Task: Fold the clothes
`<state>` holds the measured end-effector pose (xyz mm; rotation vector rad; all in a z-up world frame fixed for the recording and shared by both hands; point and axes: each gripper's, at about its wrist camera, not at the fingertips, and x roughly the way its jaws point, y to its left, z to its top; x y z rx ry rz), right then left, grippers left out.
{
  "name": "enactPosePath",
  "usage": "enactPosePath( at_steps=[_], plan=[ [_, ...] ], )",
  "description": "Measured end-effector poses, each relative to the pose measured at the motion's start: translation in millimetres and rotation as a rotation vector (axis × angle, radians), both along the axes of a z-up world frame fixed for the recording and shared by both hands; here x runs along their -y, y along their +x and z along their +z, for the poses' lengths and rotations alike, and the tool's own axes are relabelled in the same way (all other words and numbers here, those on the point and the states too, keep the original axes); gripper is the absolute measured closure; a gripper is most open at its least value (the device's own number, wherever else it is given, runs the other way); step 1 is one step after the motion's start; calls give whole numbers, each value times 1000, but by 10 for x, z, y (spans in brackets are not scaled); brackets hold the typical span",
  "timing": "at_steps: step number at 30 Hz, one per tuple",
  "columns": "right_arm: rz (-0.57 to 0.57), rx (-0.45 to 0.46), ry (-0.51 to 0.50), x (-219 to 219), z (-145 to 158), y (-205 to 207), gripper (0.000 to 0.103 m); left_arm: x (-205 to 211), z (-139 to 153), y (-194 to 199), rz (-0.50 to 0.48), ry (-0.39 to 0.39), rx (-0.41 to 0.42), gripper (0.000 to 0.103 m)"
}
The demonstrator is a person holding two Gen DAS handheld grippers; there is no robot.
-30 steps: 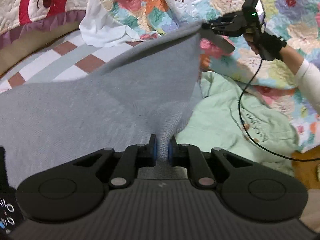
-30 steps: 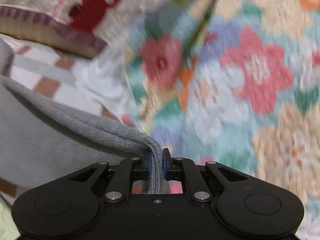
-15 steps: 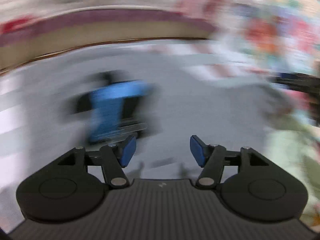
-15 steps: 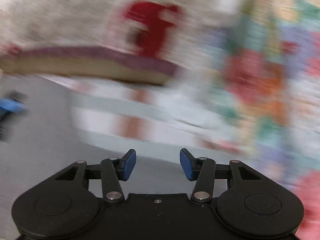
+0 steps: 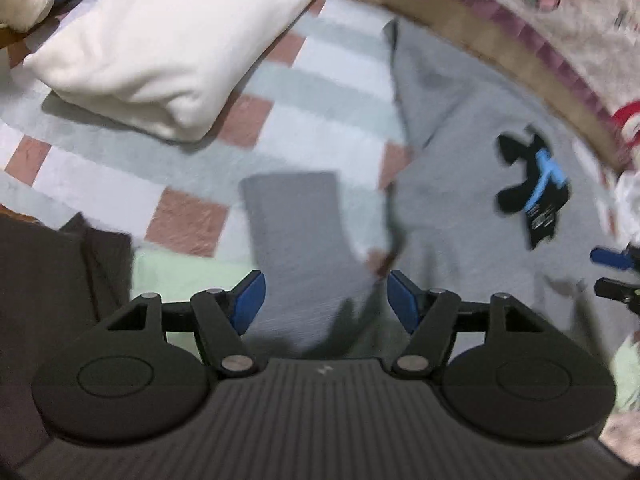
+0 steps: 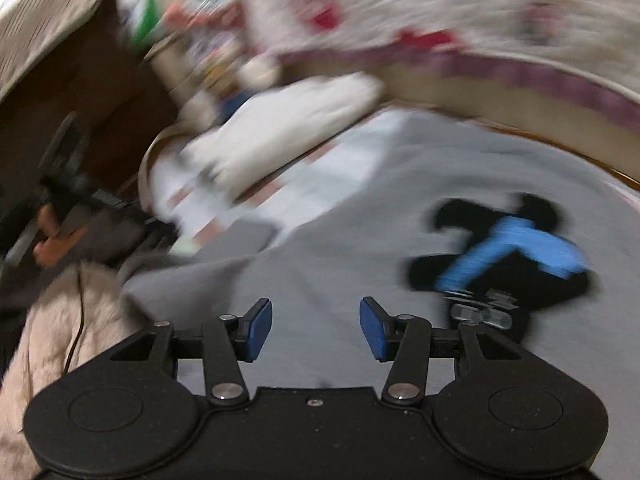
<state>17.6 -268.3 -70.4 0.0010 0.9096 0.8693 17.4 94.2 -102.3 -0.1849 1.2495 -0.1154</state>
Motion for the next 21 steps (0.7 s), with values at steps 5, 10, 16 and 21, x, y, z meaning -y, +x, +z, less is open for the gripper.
enactPosePath(
  at_steps=[5, 10, 16, 21],
  plan=[
    [204, -34, 11, -576, 83, -30, 49, -30, -370, 126, -61, 22, -95, 34],
    [410, 7, -6, -1122, 162, -258, 42, -93, -696, 267, -70, -6, -158, 27],
    [508, 115, -137, -1578, 38, -418, 39, -56, -537, 159, -104, -26, 32, 95],
    [517, 180, -158, -1604, -18, -366, 97, -271, 245, -183, -30, 89, 362, 96]
  ],
)
